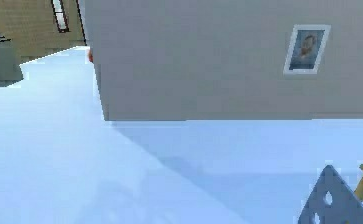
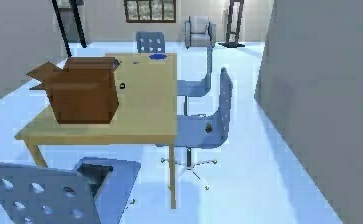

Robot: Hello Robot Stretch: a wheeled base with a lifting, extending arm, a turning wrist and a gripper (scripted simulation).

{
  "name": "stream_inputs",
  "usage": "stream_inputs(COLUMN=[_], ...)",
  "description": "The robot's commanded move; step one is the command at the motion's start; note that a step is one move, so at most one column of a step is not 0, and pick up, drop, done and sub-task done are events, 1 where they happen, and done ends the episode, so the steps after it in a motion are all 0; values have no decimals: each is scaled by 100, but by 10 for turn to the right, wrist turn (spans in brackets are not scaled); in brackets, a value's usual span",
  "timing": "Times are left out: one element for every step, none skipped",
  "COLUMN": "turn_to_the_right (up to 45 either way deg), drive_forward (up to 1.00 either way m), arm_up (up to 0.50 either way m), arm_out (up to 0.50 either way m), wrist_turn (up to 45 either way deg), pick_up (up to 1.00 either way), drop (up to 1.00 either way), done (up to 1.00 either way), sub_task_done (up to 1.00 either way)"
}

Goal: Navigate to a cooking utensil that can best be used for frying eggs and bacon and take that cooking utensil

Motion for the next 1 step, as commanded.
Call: stream_inputs(turn_to_the_right=[-450], drive_forward=[0], arm_up=[0], arm_out=[0], wrist_turn=[0], pick_up=[0], drop=[0], done=[0], sub_task_done=[0])
